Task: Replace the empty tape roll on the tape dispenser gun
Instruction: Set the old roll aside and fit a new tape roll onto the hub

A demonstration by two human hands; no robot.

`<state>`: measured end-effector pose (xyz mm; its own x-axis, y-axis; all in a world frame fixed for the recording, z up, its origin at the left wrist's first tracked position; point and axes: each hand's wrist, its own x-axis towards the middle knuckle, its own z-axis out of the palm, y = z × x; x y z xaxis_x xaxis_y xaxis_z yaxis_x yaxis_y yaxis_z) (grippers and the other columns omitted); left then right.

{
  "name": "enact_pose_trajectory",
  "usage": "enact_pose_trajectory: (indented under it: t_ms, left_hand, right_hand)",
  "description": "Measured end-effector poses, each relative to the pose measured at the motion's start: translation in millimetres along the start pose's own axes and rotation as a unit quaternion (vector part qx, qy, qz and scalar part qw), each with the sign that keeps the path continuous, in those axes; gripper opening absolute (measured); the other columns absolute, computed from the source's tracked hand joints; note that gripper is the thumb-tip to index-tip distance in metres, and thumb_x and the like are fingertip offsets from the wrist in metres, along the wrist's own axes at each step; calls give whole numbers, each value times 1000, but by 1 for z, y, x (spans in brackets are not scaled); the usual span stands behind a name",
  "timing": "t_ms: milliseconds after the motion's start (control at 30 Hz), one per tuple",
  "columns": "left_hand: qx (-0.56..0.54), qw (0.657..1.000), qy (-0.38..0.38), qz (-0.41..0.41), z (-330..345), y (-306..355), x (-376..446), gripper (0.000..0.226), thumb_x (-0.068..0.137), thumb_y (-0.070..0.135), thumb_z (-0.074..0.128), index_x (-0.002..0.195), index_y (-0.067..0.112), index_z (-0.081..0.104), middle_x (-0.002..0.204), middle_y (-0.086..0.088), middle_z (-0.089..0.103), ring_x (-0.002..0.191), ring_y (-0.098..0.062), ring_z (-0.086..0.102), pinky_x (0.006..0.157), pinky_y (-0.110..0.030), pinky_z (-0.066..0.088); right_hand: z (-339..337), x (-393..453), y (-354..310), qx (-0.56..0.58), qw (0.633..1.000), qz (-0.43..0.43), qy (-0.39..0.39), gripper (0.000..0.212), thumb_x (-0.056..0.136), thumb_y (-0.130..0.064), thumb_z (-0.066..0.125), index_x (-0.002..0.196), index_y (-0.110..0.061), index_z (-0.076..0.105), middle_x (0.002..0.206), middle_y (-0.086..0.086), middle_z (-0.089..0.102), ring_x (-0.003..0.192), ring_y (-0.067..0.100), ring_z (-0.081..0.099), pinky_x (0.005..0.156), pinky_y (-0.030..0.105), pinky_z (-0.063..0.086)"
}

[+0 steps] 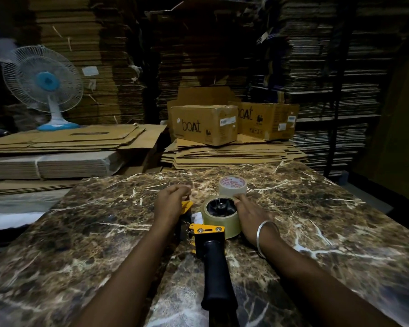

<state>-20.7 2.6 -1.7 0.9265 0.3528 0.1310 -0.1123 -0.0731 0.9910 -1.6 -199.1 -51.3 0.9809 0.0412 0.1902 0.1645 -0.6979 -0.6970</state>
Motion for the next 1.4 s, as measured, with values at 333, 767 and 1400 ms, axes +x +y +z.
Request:
enact_pose_trajectory:
  t_ms: [333, 767, 1400]
  left_hand:
    - [-18, 997, -79, -22, -31, -1, -31, 50, 79, -4, 70, 121, 22, 62, 103, -3, 69, 79, -11, 69, 48, -16, 51]
    - [-76, 990, -57, -104, -9, -7, -49, 51, 82, -6, 43, 122, 23, 53, 97, -17, 62, 68, -27, 54, 44, -25, 39]
    - [43, 998, -32, 33, -27, -1, -44, 31, 62, 5, 74, 85, 27, 73, 124, -13, 60, 104, -33, 66, 68, -39, 58]
  right_hand:
    - [2, 5, 4, 136, 987, -3, 82, 31, 100, -38, 45, 129, -35, 52, 128, 15, 57, 114, 33, 58, 92, 41, 46]
    - [-2, -36, -30, -48, 968, -246, 34, 78, 55, -86, 59, 124, -52, 45, 152, -10, 27, 140, 21, 24, 105, 47, 20]
    - [-10, -32, -28, 74, 980, -178, 44, 61, 65, -69, 45, 121, -46, 50, 137, -8, 42, 127, 15, 32, 105, 50, 31]
